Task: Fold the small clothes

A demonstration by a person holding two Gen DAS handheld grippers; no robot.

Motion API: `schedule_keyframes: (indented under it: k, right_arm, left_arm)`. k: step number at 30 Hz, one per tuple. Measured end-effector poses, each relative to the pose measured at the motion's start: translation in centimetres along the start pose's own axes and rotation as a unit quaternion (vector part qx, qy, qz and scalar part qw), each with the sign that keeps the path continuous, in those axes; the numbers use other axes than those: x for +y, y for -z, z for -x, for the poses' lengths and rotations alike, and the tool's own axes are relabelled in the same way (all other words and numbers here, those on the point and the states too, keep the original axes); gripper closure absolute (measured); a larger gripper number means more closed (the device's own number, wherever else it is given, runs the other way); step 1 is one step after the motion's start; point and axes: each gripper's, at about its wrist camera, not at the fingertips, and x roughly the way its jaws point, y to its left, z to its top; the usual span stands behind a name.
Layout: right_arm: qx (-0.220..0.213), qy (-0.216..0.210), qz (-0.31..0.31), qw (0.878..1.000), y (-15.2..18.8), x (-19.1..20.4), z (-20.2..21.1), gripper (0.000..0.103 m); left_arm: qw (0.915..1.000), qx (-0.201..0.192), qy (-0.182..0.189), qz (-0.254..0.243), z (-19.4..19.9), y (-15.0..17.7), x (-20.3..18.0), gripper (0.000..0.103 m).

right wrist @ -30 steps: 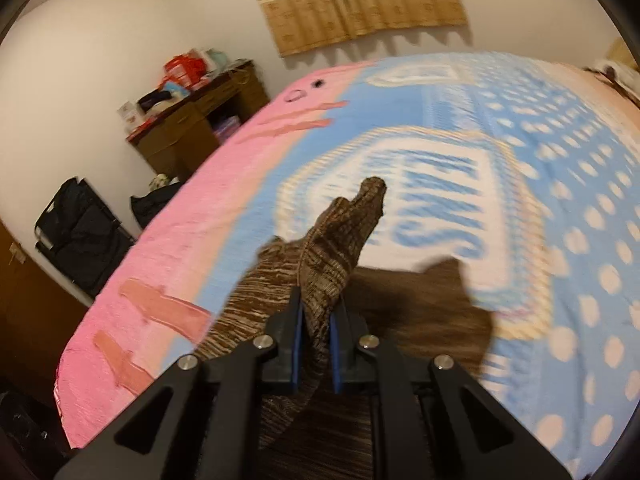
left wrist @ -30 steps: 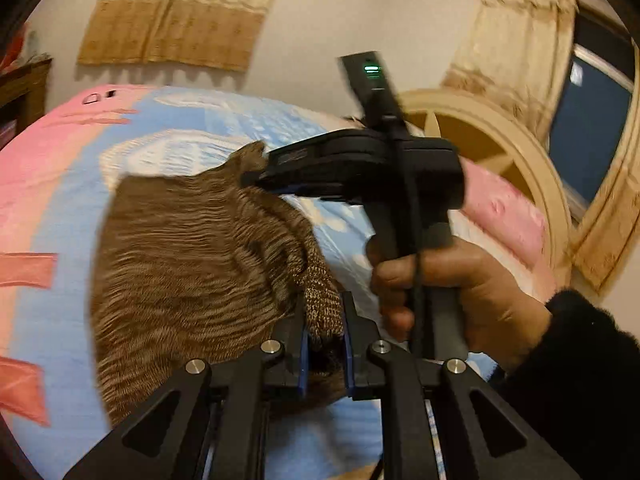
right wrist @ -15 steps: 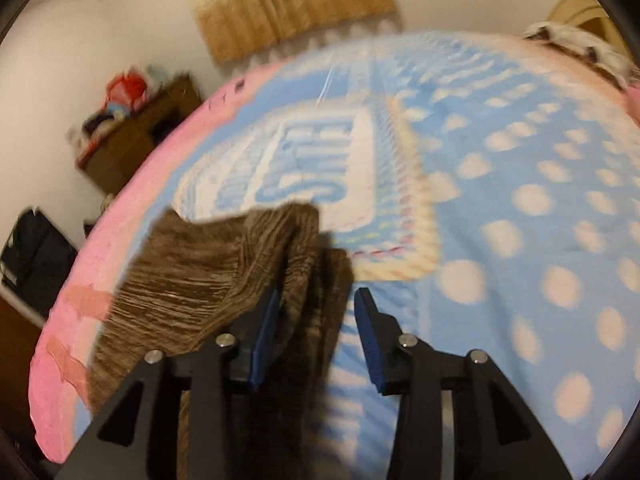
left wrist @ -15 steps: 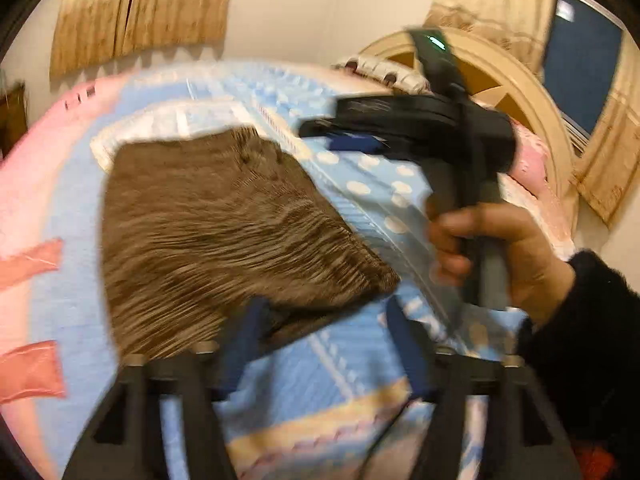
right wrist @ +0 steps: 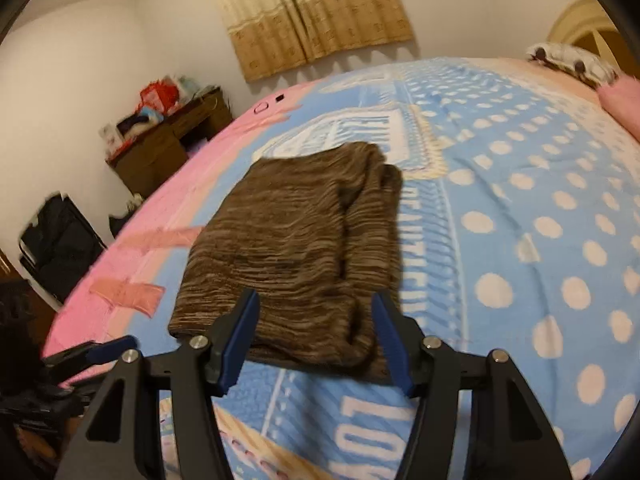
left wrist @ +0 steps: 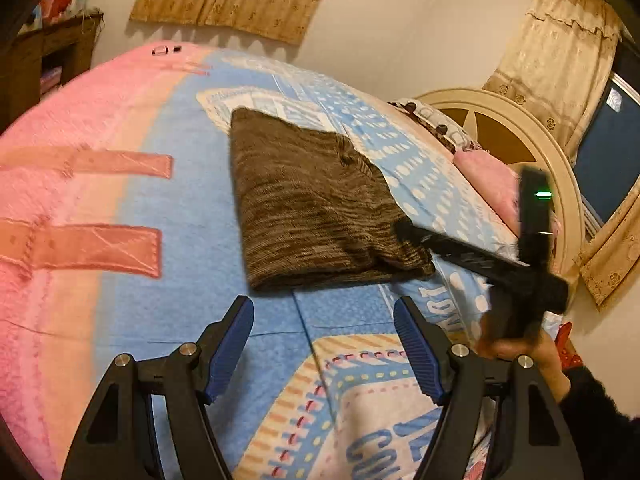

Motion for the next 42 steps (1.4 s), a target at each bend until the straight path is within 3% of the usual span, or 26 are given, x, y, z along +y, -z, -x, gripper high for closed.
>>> schedule_keyframes:
  k: [2, 4, 5, 6, 7, 10, 12, 14, 16, 19, 20, 21, 23, 25, 28, 29, 30, 32, 36, 38, 40, 42]
  right_arm:
    - [0.024, 0.014, 0.000, 1.000, 0.3, -0.4, -1.6, 0.043]
    - [0.043, 0.036, -0.001, 0.998, 0.6, -0.9, -2.8, 0.059]
    - [0.039, 0.047, 0.006, 0.998, 0.7, -0.9, -2.5, 0.079]
    - [0.040, 0.029, 0.000, 0.999, 0.7, -1.3, -1.8, 0.090]
    - [0.038, -0.001, -0.020, 0.999, 0.5, -2.1, -1.1, 0.093]
    - [0.034, 0.014, -0.021, 0.999, 0.8, -3.1, 0.4, 0.094]
    - [0.053, 0.028, -0.024, 0.998, 1.7, -4.3, 0.0, 0.094]
    - [0.057, 0.015, -0.031, 0.998, 2.3, -5.1, -0.1, 0.089]
    - [0.053, 0.016, -0.033, 0.998, 1.6, -4.8, 0.4, 0.078]
    - [0.002, 0.012, -0.030, 0.999, -0.8, -4.0, 1.8, 0.061]
    - [-0.011, 0.008, -0.025, 1.000, -1.8, -3.6, 1.8, 0.042]
    - [-0.020, 0.006, -0.017, 1.000, -3.2, -3.0, 1.4, 0.033]
    - [-0.025, -0.005, -0.003, 1.000, -5.6, -1.8, -0.1, 0.033]
    - [-0.002, -0.012, 0.000, 1.000, -7.8, -1.2, -3.2, 0.034]
    - [0.039, 0.020, 0.004, 0.999, -9.2, -0.9, -8.2, 0.040]
    - [0.056, 0.017, 0.001, 0.998, -9.0, -1.2, -9.7, 0.050]
    - [0.074, 0.010, 0.003, 0.997, -8.8, -1.1, -11.0, 0.076]
    - [0.060, 0.035, 0.036, 0.997, -8.5, -0.6, -11.3, 0.089]
    - [-0.008, 0.065, 0.076, 0.995, -8.1, 0.1, -8.0, 0.091]
    - [-0.004, 0.075, 0.075, 0.994, -8.0, -0.7, -8.0, 0.091]
    - [0.031, 0.086, 0.073, 0.993, -7.1, -1.9, -9.8, 0.091]
    - [0.024, 0.081, 0.062, 0.994, -7.0, -2.5, -9.5, 0.087]
  left_arm:
    - [0.9998, -0.007, -0.014, -0.011, -0.1, 0.2, -0.3, 0.030]
    - [0.9996, -0.007, -0.024, -0.014, 0.0, 0.3, 0.2, 0.030]
    - [0.9997, -0.004, -0.023, -0.009, 0.0, 0.3, 0.5, 0.030]
    - [0.9998, 0.001, -0.021, 0.001, -0.3, 0.3, 0.9, 0.030]
    - [0.9998, 0.004, -0.019, 0.007, -0.5, 0.4, 1.2, 0.030]
    - [0.9996, 0.007, -0.013, 0.023, -1.2, 0.1, 2.1, 0.030]
    - [0.9996, 0.009, -0.016, 0.022, -1.5, 0.0, 2.2, 0.030]
    - [0.9997, 0.008, -0.018, 0.017, -1.6, -0.2, 2.3, 0.030]
    - [0.9997, 0.002, -0.025, 0.009, -1.8, -0.8, 2.4, 0.030]
    - [0.9995, -0.010, -0.029, 0.010, -2.3, -2.1, 2.5, 0.030]
    - [0.9994, -0.014, -0.028, 0.010, -2.6, -2.6, 2.5, 0.030]
    - [0.9993, -0.021, -0.030, 0.008, -2.8, -3.1, 2.4, 0.030]
    - [0.9985, -0.030, -0.045, 0.007, -3.5, -4.1, 2.4, 0.030]
    - [0.9978, -0.034, -0.055, 0.014, -4.3, -4.8, 2.6, 0.030]
    - [0.9975, -0.027, -0.056, 0.032, -5.5, -5.5, 3.3, 0.030]
    - [0.9976, -0.025, -0.053, 0.038, -5.8, -5.6, 3.5, 0.030]
    - [0.9975, -0.022, -0.048, 0.046, -6.1, -5.6, 3.8, 0.030]
    - [0.9974, -0.022, -0.042, 0.054, -6.3, -5.6, 4.3, 0.030]
    - [0.9962, -0.032, -0.049, 0.064, -6.9, -5.6, 4.9, 0.030]
    - [0.9961, -0.023, -0.055, 0.065, -7.5, -5.5, 4.8, 0.030]
    - [0.9963, -0.014, -0.060, 0.060, -8.1, -5.3, 4.5, 0.030]
    - [0.9964, -0.001, -0.070, 0.048, -8.4, -5.1, 4.1, 0.030]
